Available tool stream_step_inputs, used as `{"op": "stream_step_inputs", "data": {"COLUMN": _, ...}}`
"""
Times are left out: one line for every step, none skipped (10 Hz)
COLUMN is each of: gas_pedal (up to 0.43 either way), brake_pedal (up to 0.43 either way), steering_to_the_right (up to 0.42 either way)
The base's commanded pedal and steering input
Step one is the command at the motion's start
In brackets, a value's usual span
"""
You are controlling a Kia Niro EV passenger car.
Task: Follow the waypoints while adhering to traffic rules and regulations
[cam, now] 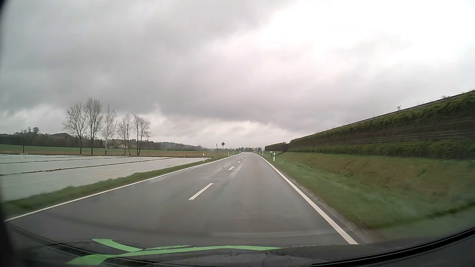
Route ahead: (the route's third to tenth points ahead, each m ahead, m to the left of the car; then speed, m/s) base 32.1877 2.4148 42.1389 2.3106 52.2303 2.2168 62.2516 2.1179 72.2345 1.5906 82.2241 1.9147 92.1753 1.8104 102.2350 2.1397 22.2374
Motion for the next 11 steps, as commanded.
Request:
{"op": "stream_step_inputs", "data": {"gas_pedal": 0.150, "brake_pedal": 0.000, "steering_to_the_right": 0.000}}
{"op": "stream_step_inputs", "data": {"gas_pedal": 0.157, "brake_pedal": 0.000, "steering_to_the_right": 0.000}}
{"op": "stream_step_inputs", "data": {"gas_pedal": 0.157, "brake_pedal": 0.000, "steering_to_the_right": 0.001}}
{"op": "stream_step_inputs", "data": {"gas_pedal": 0.157, "brake_pedal": 0.000, "steering_to_the_right": 0.001}}
{"op": "stream_step_inputs", "data": {"gas_pedal": 0.157, "brake_pedal": 0.000, "steering_to_the_right": 0.001}}
{"op": "stream_step_inputs", "data": {"gas_pedal": 0.157, "brake_pedal": 0.000, "steering_to_the_right": 0.000}}
{"op": "stream_step_inputs", "data": {"gas_pedal": 0.150, "brake_pedal": 0.000, "steering_to_the_right": 0.000}}
{"op": "stream_step_inputs", "data": {"gas_pedal": 0.150, "brake_pedal": 0.000, "steering_to_the_right": 0.000}}
{"op": "stream_step_inputs", "data": {"gas_pedal": 0.150, "brake_pedal": 0.000, "steering_to_the_right": 0.000}}
{"op": "stream_step_inputs", "data": {"gas_pedal": 0.150, "brake_pedal": 0.000, "steering_to_the_right": 0.000}}
{"op": "stream_step_inputs", "data": {"gas_pedal": 0.150, "brake_pedal": 0.000, "steering_to_the_right": 0.000}}
